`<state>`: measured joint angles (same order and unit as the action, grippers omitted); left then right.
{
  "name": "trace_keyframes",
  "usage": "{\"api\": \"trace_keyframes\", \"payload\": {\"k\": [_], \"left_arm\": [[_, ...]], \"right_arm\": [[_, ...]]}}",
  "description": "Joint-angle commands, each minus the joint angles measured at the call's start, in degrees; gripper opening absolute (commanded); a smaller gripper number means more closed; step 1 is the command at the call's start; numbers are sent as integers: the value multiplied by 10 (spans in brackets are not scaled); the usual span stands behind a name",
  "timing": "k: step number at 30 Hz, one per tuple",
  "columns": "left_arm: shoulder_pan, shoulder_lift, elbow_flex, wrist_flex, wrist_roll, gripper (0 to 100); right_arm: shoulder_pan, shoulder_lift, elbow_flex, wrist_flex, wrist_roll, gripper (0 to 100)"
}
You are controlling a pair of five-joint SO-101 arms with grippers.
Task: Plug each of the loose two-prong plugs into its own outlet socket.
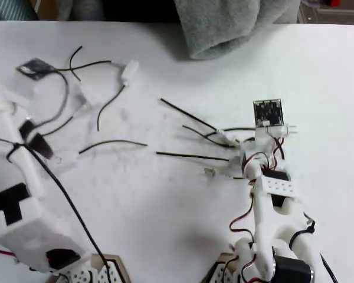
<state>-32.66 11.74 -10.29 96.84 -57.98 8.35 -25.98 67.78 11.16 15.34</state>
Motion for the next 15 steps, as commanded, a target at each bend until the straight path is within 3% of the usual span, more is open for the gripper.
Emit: {"api": "trace_keyframes", "payload": {"k": [1,7,10,15], "left_arm": [[17,-65,86,-56,-66,283],[3,-116,159,-81,-269,282],[-3,-119,191,-121,-324,282],[-7,-118,274,-258,-382,282]], "right_arm": [[-2,-1,-19,-10,6,21],[-2,-1,-19,-10,6,21],[-4,-1,-19,-9,25,21],[-6,-1,-19,-9,33,20]]}}
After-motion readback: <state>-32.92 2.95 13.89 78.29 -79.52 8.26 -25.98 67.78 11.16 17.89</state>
